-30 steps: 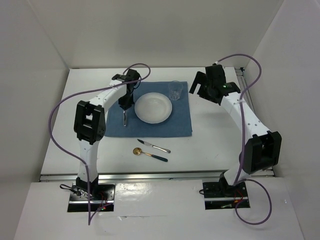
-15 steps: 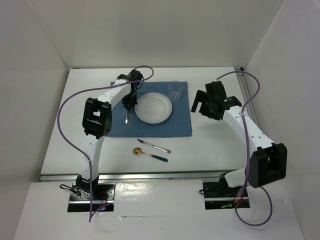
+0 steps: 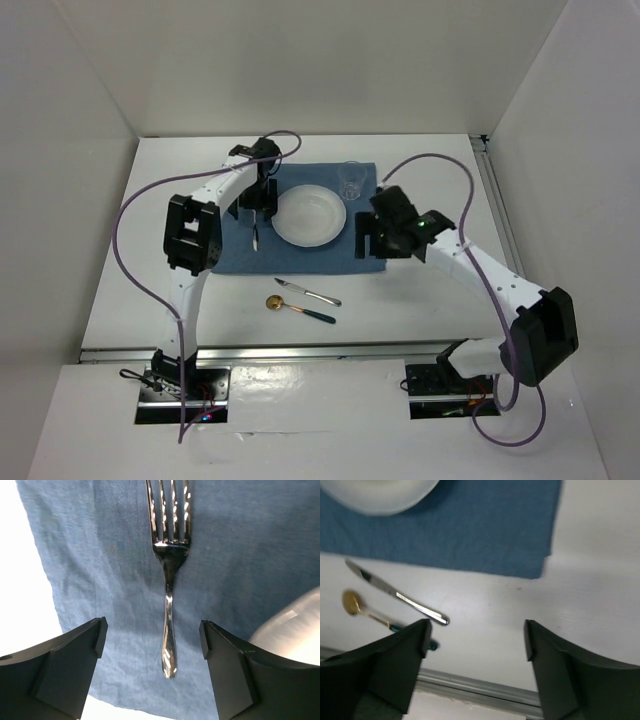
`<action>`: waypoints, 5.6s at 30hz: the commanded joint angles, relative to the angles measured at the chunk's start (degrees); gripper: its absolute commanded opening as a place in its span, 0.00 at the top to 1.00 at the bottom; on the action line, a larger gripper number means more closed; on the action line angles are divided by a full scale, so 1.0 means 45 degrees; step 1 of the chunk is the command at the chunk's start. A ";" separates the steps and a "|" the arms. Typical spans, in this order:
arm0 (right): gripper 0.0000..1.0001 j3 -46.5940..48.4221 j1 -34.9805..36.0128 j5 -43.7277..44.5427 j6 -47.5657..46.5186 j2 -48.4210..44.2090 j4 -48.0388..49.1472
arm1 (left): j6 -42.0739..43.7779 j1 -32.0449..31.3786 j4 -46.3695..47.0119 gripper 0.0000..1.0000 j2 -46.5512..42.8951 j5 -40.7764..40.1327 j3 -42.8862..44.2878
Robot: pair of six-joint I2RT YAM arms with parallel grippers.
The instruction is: Set the dinner table for one person
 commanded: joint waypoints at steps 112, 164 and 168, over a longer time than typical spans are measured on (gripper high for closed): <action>0.27 -0.0422 0.4851 -0.0117 -0.3865 0.4036 0.4088 | -0.1815 0.0398 0.0154 0.10 -0.9883 0.0630 -0.4736; 1.00 0.0223 0.6101 -0.2071 -0.6211 0.4682 0.2585 | -0.1932 0.0398 0.0447 0.10 -1.0040 0.0025 -0.5303; 1.00 0.0223 0.6102 -0.1369 -0.5958 0.4175 0.2468 | -0.1932 0.0398 0.0447 0.10 -1.0040 0.0025 -0.5186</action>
